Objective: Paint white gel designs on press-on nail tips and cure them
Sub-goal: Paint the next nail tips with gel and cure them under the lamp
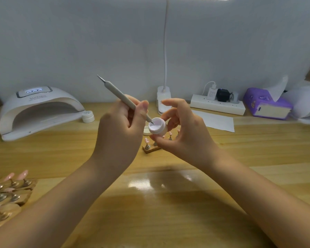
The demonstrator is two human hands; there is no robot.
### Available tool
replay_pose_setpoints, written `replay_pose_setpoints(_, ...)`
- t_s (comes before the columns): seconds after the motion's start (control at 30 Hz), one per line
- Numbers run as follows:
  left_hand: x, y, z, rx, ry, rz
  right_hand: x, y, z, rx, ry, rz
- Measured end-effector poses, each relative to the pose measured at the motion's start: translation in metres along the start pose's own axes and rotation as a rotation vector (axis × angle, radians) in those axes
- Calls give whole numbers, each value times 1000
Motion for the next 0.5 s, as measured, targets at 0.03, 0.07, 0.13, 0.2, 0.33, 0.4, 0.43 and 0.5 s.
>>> replay_pose_setpoints(0.03,0,0,0,0,-6,0,0,0,0,-1,1,3)
replay_pose_setpoints(0.07,1,0,0,1,-10,-2,0,0,0,-2,0,5)
replay_pose_setpoints(0.13,0,0,-1,8,-15,-8,1,0,0,-2,3,8)
replay_pose_setpoints(0.2,-1,1,-2,17,-18,-13,2,0,1,0,5,9)
replay_pose_setpoints(0.33,-2,2,-5,41,-43,-16,5,0,1,-3,8,20)
replay_pose_setpoints(0.4,-1,3,-6,48,-43,-9,6,1,2,-5,3,23)
replay_pose_setpoints(0.43,0,3,-7,51,-45,-7,6,1,2,-6,4,25)
replay_pose_setpoints(0.5,0,3,-7,55,-52,-7,7,1,3,-6,10,30)
Point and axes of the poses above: each hand's wrist, its own y-axis away from the middle knuckle, its own z-axis out of the back of the hand, x = y × z, the point moved 10 cm from there along -y, towards the middle knuckle, and after that the axes turned 14 degrees about y, right-handed, at the moved point
